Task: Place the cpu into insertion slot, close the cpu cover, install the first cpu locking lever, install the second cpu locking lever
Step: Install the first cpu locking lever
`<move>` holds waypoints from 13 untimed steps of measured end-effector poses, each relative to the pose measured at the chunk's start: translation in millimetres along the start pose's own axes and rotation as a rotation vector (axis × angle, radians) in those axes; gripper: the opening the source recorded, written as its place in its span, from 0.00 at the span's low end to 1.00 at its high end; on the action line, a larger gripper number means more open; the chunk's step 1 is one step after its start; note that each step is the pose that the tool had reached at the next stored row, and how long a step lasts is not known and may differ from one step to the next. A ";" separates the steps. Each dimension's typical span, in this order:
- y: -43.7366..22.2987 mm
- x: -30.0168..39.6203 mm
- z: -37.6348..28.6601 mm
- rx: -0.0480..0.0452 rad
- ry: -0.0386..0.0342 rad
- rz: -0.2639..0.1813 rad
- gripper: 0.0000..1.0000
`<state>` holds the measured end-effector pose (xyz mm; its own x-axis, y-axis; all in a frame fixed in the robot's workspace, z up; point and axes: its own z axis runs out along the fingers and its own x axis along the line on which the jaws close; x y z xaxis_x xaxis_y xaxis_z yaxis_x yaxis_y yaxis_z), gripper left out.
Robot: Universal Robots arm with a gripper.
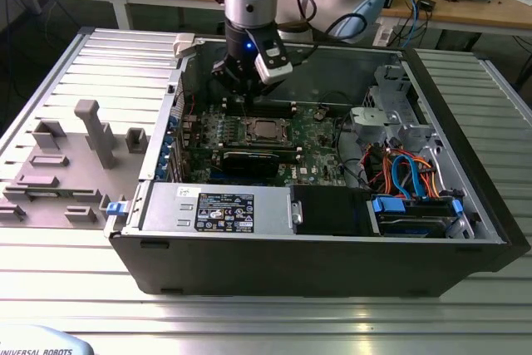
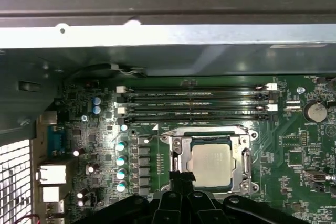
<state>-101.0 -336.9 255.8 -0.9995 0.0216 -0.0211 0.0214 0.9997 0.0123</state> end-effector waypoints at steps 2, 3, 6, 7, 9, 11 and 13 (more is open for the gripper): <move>-0.1 5.8 0.0 0.0000 0.0000 -0.001 0.11; -0.2 8.1 -0.1 -0.0001 0.0000 -0.001 0.11; -0.4 20.7 -0.1 -0.0002 -0.0001 -0.004 0.11; -0.4 21.1 -0.1 -0.0002 0.0000 -0.004 0.11; -0.4 21.4 -0.1 -0.0001 0.0000 -0.004 0.11; -0.4 21.5 -0.1 -0.0002 0.0000 -0.004 0.11; -0.5 21.5 -0.1 -0.0001 0.0001 -0.004 0.11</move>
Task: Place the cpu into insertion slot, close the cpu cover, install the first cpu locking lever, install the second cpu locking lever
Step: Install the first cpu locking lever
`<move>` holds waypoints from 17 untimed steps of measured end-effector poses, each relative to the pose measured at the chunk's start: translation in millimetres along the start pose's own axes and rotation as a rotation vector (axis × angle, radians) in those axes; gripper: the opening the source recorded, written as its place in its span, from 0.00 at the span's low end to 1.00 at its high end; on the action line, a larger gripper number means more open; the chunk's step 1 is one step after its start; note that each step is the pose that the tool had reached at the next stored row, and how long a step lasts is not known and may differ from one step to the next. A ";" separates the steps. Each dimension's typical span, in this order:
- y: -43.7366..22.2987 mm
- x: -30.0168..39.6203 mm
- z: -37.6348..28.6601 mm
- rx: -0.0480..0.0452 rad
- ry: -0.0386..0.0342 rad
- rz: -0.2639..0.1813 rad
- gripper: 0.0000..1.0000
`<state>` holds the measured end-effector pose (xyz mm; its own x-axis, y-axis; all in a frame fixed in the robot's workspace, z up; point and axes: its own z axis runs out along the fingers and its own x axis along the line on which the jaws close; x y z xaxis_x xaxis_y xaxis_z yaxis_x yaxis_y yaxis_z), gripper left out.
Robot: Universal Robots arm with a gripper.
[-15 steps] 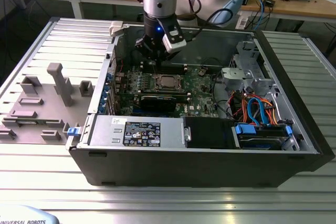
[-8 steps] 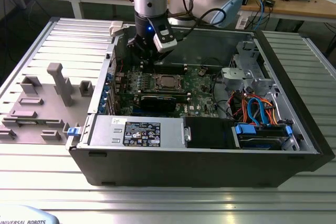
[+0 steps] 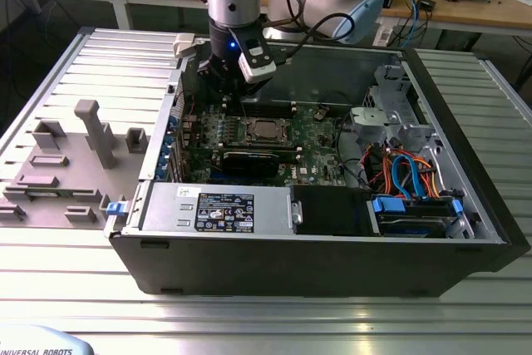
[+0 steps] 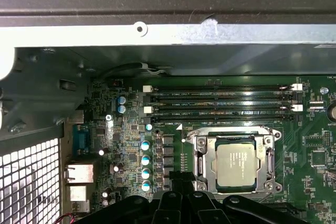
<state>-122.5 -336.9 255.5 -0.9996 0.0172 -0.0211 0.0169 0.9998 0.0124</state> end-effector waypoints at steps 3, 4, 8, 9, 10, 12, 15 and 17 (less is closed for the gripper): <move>0.0 0.1 0.0 0.0000 0.0000 0.000 0.11; 0.0 0.2 0.0 0.0000 0.0000 0.000 0.11; 0.0 2.5 0.0 0.0000 0.0000 0.000 0.11; -0.1 4.5 -0.1 0.0001 0.0000 0.000 0.11; -0.1 6.9 -0.1 0.0000 -0.0001 0.000 0.11; 0.3 8.7 -0.1 0.0000 0.0000 0.000 0.11; 2.9 9.1 -0.1 0.0000 0.0000 -0.001 0.11; 6.9 9.2 0.0 0.0000 0.0000 -0.001 0.11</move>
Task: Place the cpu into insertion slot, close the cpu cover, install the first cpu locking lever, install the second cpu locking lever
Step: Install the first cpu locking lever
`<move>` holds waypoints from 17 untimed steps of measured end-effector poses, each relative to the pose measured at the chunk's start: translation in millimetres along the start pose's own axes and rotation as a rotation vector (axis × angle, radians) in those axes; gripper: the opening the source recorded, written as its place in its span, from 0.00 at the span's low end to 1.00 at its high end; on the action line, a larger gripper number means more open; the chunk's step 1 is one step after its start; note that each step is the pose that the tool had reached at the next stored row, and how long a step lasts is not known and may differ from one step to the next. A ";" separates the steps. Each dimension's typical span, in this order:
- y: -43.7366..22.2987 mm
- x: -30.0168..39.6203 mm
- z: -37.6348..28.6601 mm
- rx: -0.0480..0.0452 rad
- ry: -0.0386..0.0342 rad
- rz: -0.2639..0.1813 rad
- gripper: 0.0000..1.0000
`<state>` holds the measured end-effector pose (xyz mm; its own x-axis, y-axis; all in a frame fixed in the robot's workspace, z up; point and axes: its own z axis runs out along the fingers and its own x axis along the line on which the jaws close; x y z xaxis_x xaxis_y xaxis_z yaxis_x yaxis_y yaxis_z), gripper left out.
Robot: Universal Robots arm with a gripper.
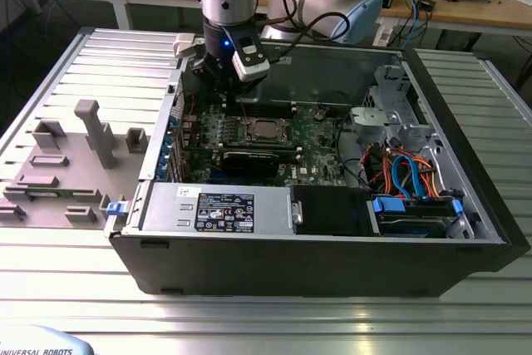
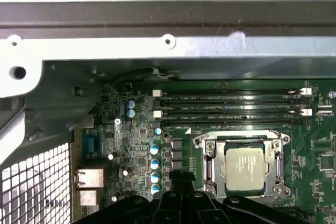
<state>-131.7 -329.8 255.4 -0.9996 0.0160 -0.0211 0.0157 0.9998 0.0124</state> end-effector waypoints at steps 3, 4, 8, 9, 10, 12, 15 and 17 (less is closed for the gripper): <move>7.7 0.1 0.1 0.0000 -0.0001 -0.003 0.11; 10.7 0.3 0.2 -0.0002 -0.0001 -0.005 0.11; 18.4 0.4 0.2 0.0000 -0.0016 -0.022 0.11; 19.8 0.4 0.2 0.0004 -0.0018 -0.025 0.11; 20.7 0.4 0.2 0.0008 -0.0018 -0.026 0.11; 21.4 0.4 0.2 0.0018 -0.0019 -0.027 0.11; 21.5 0.4 0.3 0.0019 -0.0019 -0.027 0.11; 21.5 0.3 0.3 0.0020 -0.0019 -0.027 0.11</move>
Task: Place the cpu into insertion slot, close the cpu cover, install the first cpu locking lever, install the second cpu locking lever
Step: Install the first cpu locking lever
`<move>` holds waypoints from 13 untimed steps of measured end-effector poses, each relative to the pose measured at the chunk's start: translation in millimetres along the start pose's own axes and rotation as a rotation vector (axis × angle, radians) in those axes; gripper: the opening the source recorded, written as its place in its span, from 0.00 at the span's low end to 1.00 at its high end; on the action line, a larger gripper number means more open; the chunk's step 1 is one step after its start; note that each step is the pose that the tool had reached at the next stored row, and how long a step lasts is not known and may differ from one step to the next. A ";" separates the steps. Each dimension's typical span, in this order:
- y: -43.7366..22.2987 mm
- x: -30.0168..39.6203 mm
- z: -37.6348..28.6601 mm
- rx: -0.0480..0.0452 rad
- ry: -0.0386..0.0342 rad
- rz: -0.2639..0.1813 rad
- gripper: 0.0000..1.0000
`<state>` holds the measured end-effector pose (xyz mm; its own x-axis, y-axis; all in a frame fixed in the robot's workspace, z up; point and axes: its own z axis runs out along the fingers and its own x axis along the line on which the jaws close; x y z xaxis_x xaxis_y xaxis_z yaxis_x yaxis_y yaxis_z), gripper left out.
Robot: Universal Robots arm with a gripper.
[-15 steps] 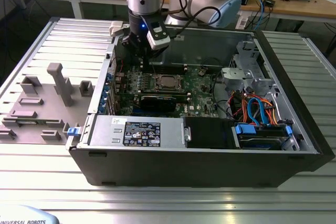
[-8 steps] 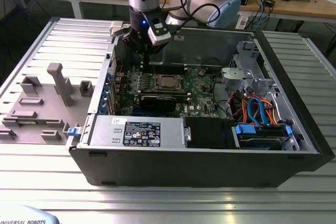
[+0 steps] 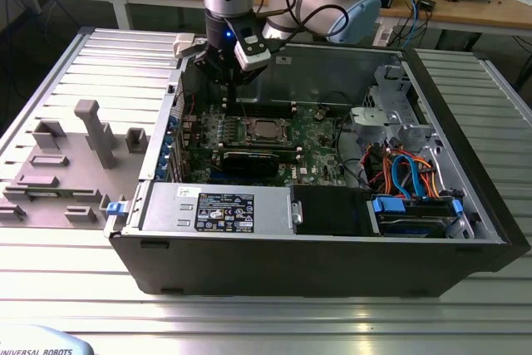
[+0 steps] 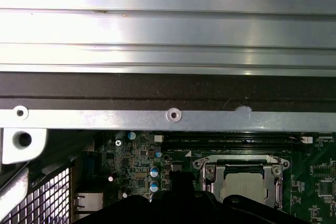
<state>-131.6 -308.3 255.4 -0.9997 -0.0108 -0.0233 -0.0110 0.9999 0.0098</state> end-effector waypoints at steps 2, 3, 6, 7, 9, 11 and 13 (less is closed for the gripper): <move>0.0 -0.3 0.0 0.0000 0.0000 0.000 0.11; 0.0 -0.6 0.0 0.0000 0.0000 0.000 0.11; 0.0 -1.7 0.1 0.0000 0.0000 0.000 0.11; 0.0 -2.0 0.0 0.0001 0.0000 0.000 0.11; 0.0 -2.8 0.1 0.0001 0.0000 0.000 0.11; 0.0 -3.9 0.1 0.0001 0.0000 0.000 0.11; -0.1 -6.1 0.1 0.0001 0.0000 0.000 0.11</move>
<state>-125.5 -308.3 255.4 -0.9997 -0.0109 -0.0233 -0.0112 0.9999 0.0097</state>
